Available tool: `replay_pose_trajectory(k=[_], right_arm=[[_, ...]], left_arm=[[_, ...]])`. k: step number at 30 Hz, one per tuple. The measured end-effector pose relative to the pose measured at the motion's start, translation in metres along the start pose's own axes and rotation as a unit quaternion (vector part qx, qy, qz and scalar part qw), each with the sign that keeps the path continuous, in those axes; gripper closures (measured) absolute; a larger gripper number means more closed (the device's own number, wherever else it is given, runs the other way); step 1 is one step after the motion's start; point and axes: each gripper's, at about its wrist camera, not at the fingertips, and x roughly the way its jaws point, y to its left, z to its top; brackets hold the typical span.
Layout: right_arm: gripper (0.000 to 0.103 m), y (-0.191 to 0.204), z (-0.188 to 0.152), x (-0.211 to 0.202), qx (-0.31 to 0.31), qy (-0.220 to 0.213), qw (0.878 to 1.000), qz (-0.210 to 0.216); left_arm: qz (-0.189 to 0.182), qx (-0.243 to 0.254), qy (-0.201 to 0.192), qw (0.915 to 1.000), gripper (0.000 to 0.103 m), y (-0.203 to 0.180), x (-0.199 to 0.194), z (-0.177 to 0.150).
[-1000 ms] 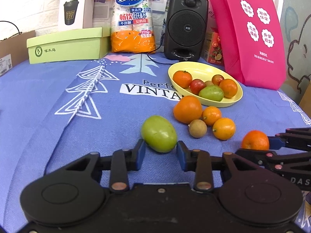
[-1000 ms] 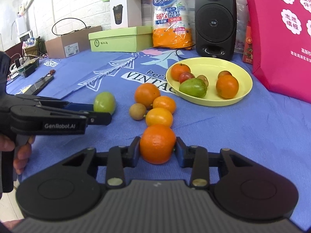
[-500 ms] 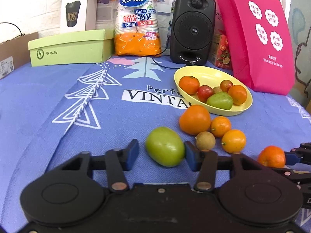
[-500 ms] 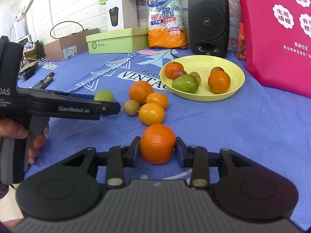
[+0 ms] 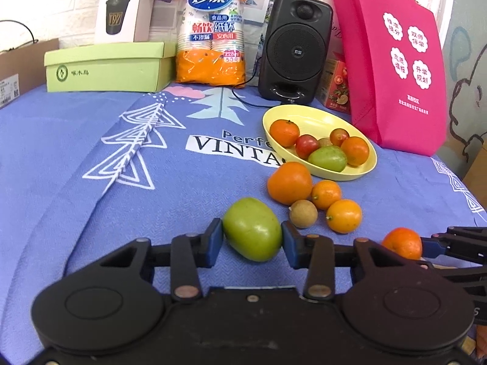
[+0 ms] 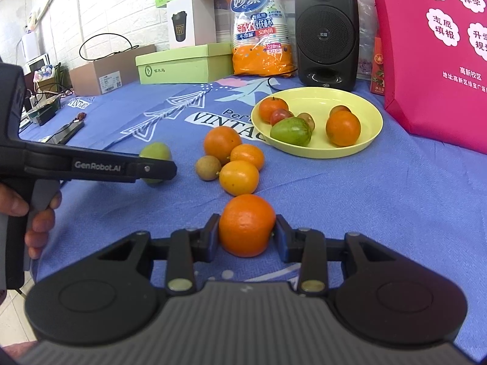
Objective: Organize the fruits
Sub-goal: 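Carry the green tomato and orange over the yellow plate with both tools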
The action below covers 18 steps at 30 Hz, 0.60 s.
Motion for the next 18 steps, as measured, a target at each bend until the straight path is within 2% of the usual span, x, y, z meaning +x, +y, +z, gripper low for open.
replay_pose_trajectory(k=[11,18], right_arm=[[0.067,-0.001,0.005,-0.03,-0.005,-0.029,0.999,-0.013],[0.067,-0.03,0.03,-0.039,-0.004,-0.056,0.998,-0.034]], left_arm=[[-0.017,0.013,-0.023,0.9995,0.062,-0.001,-0.034,0.013],[-0.032,0.057,-0.033,0.9973,0.062,-0.019,-0.023,0.046]])
